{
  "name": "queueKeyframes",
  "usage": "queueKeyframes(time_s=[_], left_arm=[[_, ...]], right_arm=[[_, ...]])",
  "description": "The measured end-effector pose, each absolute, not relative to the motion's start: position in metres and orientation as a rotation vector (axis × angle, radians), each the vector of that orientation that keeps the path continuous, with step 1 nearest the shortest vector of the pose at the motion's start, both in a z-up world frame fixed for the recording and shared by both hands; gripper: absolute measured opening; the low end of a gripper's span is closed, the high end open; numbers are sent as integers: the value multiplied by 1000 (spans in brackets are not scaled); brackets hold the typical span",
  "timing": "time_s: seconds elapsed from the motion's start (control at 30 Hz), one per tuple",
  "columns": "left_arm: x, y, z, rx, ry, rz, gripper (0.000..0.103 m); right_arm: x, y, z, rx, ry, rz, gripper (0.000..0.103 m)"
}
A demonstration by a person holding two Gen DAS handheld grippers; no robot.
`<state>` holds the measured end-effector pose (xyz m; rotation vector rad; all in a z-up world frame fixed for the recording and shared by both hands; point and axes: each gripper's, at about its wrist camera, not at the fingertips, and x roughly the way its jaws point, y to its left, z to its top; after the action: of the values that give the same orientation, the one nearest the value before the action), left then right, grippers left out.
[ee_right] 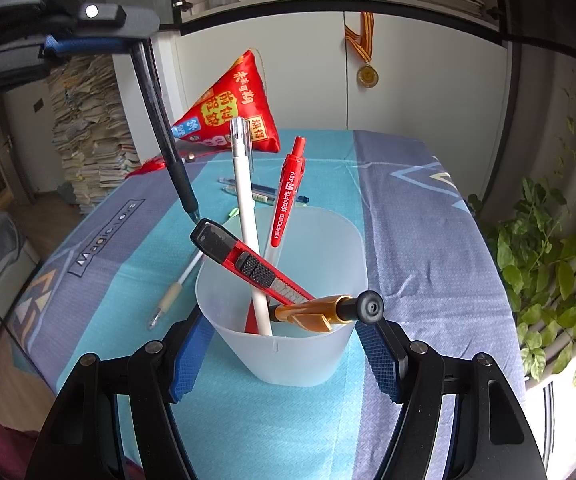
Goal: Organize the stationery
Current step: 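Lower the black pen into the cup with the left tool and release, then grasp the second black pen from the pile with the left tool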
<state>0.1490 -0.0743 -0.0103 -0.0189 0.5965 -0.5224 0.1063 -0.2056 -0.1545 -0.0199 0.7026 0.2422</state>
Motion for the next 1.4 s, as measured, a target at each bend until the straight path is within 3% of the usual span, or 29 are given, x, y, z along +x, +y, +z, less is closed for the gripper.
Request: queueKeyframes(time_s=[0.27,0.57,0.8,1.13,1.27,1.4], left_arm=[[130,-88,23,-40,525,-642,12],[133,-113,14,17,549,-678,12],[172,-82,-34,13,672,-476,23],[226,-93,-115,70,919,-411,24],[243,-107,-143,116,990,-400,31],[256,-114,-164,138,1050,-380,31]], right_arm=[[106,-205,-156,-15,704,240,71],[107,-205,-155,-20,702,241,71],[108,-205,-155,-15,702,246,71],[108,-208,-153,-48,671,188,70],[109,-214,-154,-38,674,180,70],[108,-217,-154,-43,669,170,70]])
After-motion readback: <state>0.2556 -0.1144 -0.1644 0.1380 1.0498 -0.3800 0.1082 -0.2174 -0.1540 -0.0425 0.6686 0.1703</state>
